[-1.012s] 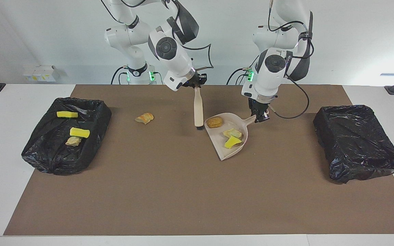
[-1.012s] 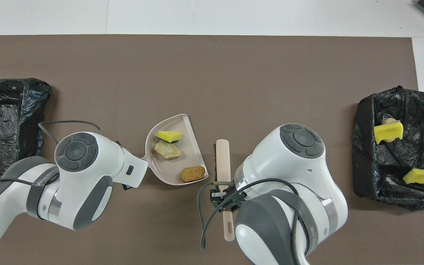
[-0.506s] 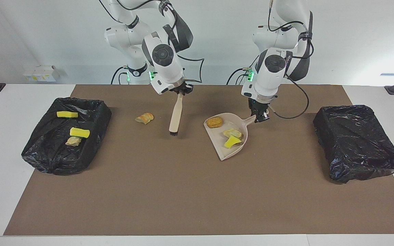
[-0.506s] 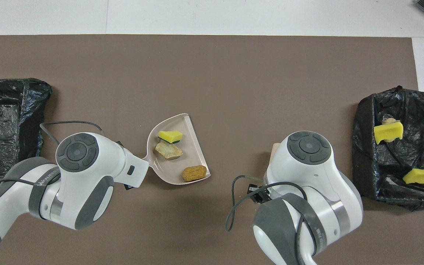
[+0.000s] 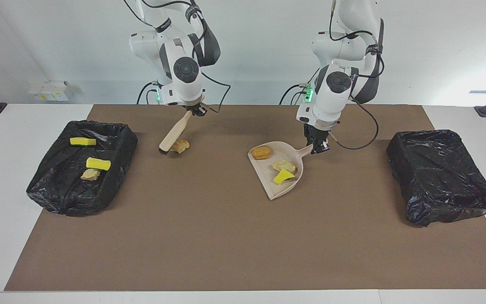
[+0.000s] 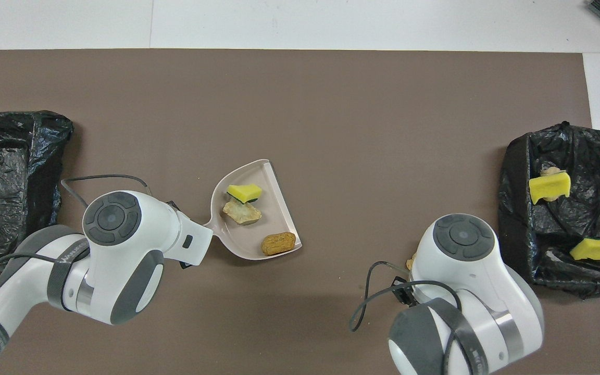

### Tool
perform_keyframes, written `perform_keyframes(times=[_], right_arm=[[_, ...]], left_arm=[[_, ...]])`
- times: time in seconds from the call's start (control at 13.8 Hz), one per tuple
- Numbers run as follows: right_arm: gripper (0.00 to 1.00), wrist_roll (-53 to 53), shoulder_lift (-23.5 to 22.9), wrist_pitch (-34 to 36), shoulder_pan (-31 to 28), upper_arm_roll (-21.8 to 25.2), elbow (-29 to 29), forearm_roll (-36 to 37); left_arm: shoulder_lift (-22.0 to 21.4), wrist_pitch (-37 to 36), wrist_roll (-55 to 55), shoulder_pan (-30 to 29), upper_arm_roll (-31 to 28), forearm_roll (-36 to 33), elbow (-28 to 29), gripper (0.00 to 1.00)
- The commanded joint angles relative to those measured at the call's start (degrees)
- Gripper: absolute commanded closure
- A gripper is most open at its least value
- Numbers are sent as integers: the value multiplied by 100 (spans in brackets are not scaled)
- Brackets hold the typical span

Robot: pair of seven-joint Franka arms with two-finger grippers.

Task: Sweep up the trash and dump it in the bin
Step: 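Sweep the last bread crust toward the dustpan with the right gripper, then brush the bread crust into the dustpan with the right gripper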

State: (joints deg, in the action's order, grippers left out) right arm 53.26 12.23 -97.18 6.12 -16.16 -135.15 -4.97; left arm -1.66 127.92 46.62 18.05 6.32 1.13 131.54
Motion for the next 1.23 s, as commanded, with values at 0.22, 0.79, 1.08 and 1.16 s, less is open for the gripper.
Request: perform_keyframes(times=[0.22,0.79,1.08,1.16], right_arm=[[100,-427,1051,-852,-402,-80,-1335,-502],[100,-2468,20,-1883,-490,-98,-753,-681],[100,-2452,-922,-1857,-191,-115,312,-663],[100,-2435,-1054,-1848,-86,-115,497,-663]], left_arm=[[-10,225,-30,94,-52,71,109,100],[-19,225,-39,102,-52,71,109,100],[-10,225,-39,103,-52,71,109,100],[-10,225,-47,103,-52,71,109,100]])
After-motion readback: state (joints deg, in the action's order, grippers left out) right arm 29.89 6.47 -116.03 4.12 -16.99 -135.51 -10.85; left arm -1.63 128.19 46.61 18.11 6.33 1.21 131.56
